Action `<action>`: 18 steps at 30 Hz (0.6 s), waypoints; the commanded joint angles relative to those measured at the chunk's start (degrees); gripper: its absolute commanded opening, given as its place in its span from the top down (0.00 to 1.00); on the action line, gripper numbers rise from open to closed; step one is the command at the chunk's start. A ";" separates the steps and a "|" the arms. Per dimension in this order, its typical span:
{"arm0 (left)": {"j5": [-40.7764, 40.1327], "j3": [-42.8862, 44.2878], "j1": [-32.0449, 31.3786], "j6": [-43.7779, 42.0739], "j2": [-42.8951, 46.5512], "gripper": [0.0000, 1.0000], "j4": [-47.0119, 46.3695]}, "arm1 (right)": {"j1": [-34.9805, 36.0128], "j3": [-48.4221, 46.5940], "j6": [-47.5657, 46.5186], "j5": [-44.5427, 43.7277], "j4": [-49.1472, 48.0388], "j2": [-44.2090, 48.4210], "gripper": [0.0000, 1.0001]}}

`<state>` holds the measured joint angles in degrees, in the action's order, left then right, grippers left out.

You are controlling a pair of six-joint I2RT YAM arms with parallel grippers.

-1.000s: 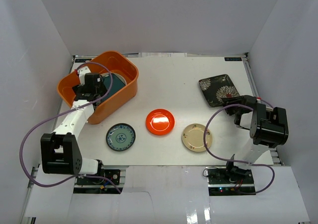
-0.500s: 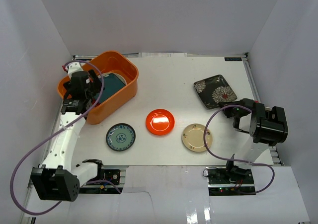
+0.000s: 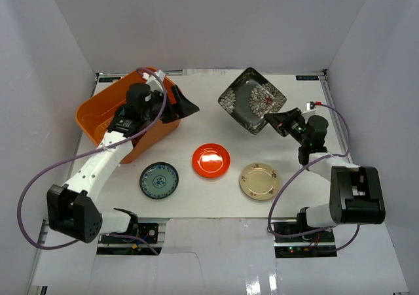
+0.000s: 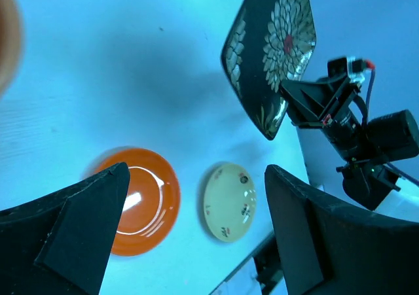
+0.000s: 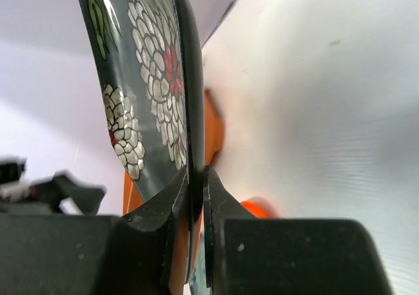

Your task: Place the plates into the plastic bin on the countertop

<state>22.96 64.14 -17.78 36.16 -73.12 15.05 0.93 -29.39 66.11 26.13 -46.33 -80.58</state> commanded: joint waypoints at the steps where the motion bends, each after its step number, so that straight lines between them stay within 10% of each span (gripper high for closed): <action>1: 3.41 2.13 -3.92 3.82 -2.45 0.07 -6.16 | 5.04 -4.27 -1.50 3.93 -4.31 5.51 0.92; 9: -0.72 3.19 -8.32 4.44 -9.31 0.17 -10.48 | 13.31 -5.69 -3.88 5.16 0.36 10.08 0.92; 18: -0.37 -0.42 -8.50 3.66 -8.36 1.00 -12.41 | 14.28 -4.45 -6.16 7.88 4.83 10.53 0.92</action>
<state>22.96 63.96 -25.85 38.15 -83.79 5.04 14.61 -31.70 62.00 31.46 -35.73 -73.06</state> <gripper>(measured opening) 0.090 0.134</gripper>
